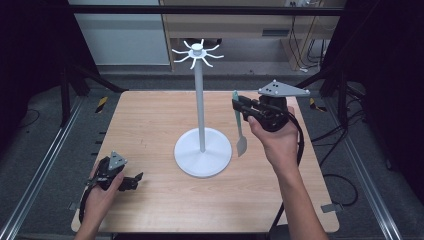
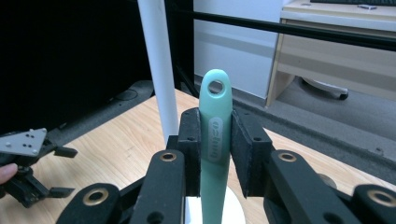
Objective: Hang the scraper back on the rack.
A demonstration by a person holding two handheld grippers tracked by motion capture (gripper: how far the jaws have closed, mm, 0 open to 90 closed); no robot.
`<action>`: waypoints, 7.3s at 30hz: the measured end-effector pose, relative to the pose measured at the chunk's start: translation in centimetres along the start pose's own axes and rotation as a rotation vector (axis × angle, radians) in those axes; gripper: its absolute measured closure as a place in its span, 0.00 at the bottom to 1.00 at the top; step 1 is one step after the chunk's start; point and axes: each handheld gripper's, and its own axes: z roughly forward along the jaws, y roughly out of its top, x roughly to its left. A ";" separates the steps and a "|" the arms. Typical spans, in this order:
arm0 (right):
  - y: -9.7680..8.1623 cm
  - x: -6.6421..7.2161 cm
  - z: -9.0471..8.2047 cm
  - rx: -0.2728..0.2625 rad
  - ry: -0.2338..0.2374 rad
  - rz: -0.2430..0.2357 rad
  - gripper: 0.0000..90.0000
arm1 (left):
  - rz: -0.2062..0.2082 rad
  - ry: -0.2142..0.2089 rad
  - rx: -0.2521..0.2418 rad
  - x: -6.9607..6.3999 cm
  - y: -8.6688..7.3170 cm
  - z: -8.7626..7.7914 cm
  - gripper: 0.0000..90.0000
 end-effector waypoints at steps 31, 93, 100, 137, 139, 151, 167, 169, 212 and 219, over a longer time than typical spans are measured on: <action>3.0 1.4 -0.2 -0.045 0.012 -0.027 0.83 | -0.001 0.000 0.001 0.0 0.0 0.0 0.03; 6.5 3.6 -0.4 -0.116 0.054 -0.066 0.83 | 0.001 -0.003 0.003 0.0 0.0 0.0 0.03; 6.8 3.7 -0.3 -0.118 0.058 -0.065 0.83 | -0.001 -0.003 0.001 0.0 0.0 0.0 0.03; 7.4 3.9 1.3 -0.099 0.059 -0.055 0.83 | 0.000 -0.007 0.000 -0.2 0.0 0.1 0.03; 7.5 3.9 1.4 -0.099 0.058 -0.052 0.83 | 0.001 -0.007 0.000 -0.2 0.0 0.1 0.03; 7.3 4.1 1.7 -0.100 0.048 -0.057 0.83 | 0.000 -0.007 0.000 -0.2 0.0 0.1 0.03; 7.2 3.9 1.7 -0.106 0.054 -0.047 0.82 | 0.002 -0.009 0.004 -0.2 0.0 0.1 0.03; 7.2 3.9 1.7 -0.105 0.052 -0.046 0.82 | 0.002 -0.009 0.003 -0.2 0.0 0.1 0.03; -8.1 -3.3 -0.6 0.021 -0.268 0.124 0.34 | -0.026 0.009 0.006 0.7 -0.4 -0.1 0.03; -11.6 -4.4 -0.3 0.047 -0.322 0.162 0.26 | -0.029 0.009 0.004 0.8 -0.4 -0.2 0.03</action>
